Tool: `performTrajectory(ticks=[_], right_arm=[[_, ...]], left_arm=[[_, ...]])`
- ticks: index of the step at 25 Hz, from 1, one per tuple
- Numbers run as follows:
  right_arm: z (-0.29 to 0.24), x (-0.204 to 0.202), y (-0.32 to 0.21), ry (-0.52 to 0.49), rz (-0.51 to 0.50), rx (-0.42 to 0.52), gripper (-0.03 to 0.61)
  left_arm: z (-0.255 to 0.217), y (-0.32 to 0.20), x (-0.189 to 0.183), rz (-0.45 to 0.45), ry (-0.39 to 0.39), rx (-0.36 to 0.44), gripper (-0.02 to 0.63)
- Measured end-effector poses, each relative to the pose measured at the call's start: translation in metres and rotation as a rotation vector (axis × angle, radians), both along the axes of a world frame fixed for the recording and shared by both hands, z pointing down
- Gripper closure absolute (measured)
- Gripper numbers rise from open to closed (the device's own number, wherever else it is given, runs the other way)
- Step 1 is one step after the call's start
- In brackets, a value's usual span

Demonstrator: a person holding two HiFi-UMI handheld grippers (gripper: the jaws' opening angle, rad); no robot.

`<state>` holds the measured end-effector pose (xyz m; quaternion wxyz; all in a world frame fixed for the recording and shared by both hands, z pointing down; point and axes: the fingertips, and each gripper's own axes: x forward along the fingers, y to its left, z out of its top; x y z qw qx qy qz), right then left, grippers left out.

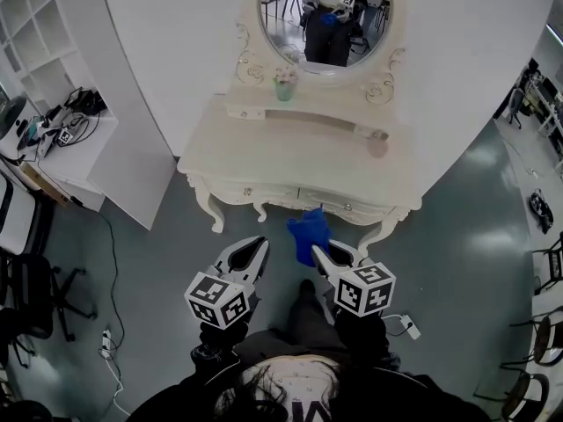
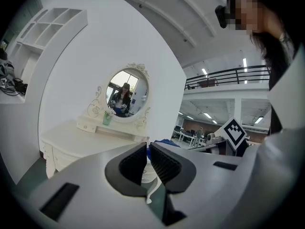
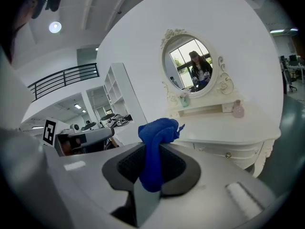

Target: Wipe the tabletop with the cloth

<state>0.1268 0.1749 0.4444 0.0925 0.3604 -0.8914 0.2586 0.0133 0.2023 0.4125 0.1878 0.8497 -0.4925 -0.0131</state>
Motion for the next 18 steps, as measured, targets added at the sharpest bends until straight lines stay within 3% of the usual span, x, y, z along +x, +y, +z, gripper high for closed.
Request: performTrajectory(ticks=[11,18], right_arm=[[-0.012,0.012,-0.151,-0.006,-0.079,0.011,0.495],[-0.012,0.024,-0.215,-0.024,-0.11,0.006,0.495]], left_arm=[[-0.012,-0.14,0.014,-0.064,-0.015,0.005,0.609],[-0.012,-0.193,0.021,-0.115,-0.036,-0.003,0.609]])
